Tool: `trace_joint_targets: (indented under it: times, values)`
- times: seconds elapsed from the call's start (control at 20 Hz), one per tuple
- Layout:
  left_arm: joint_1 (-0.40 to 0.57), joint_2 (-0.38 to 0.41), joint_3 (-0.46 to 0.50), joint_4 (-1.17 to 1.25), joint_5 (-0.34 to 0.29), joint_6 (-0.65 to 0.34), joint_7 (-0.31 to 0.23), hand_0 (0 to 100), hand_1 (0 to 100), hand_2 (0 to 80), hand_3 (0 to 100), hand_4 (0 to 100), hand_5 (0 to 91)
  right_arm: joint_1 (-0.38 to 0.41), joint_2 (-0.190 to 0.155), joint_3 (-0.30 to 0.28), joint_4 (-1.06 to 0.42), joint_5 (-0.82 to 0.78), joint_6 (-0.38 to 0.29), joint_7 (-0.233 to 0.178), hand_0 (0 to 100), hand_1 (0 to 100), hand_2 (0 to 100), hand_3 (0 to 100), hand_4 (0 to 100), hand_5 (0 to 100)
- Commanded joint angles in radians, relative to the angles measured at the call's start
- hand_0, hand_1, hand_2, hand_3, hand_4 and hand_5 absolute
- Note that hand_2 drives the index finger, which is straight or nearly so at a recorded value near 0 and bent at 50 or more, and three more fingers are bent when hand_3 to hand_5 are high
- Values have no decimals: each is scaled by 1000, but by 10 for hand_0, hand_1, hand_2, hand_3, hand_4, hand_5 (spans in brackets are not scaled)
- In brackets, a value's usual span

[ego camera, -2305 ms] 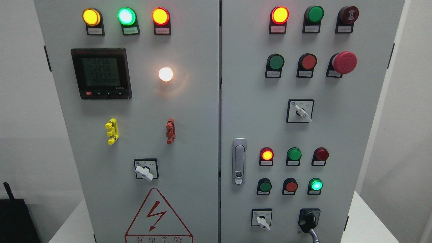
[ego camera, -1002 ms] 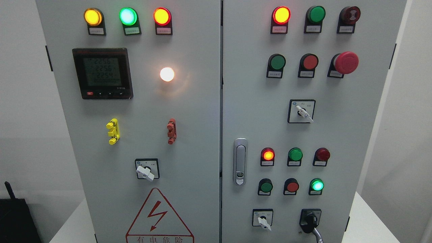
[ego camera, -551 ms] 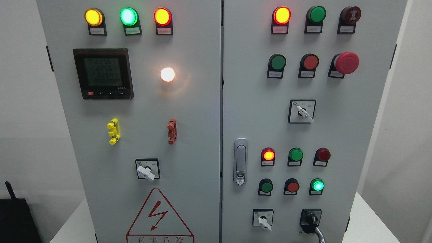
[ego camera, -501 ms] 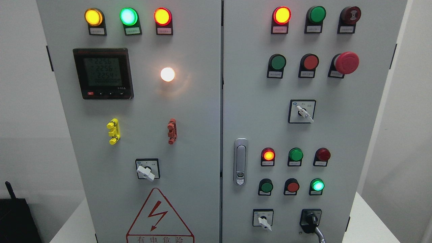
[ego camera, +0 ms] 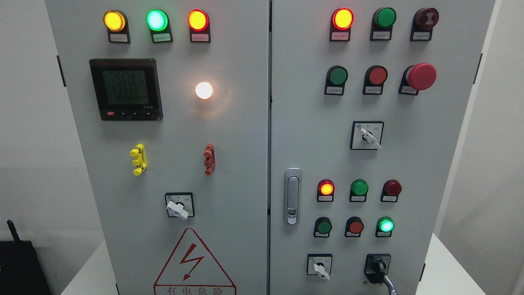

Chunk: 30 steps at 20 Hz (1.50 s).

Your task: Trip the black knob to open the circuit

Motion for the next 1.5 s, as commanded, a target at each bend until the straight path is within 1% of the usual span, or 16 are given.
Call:
trace_joint_targets:
  times: [0.0,0.45,0.75,1.0,1.1,1.3,1.45]
  values:
    - [-2,-2,1,0,2,-3,0,120,389,0,0,0,0,-9,-4,-9,-27,-3,-11,7,134,233,35,1000,1000,1000]
    - [-2,-2,1,0,2,-3,0,120,389,0,0,0,0,-9,-13,-13,-27,-17,-11,7,134,234,36,1000,1000,1000]
    - [-2,-2,1,0,2,-3,0,120,389,0,0,0,0,-9,-19,-27,-28,-31,-11,4,135,235,37,1000,1000,1000]
    - [-4,-2,1,0,2,-3,0,120,389,0,0,0,0,-8,-16,-27,-34,-31,-11,-1,132,237,38,1000,1000,1000]
    - [-2,-2,1,0,2,-3,0,120,389,0,0,0,0,0,-13,-26,-34,-31,-11,-1,123,257,41,1000,1000,1000]
    - [-2,-2,1,0,2,-3,0,120,389,0,0,0,0,8,-10,-26,-39,-31,-12,-4,168,261,46,1000,1000,1000]
    - [-2,-2,1,0,2,-2,0,120,389,0,0,0,0,20,-10,-26,-51,-31,-12,-4,177,253,48,1000,1000,989]
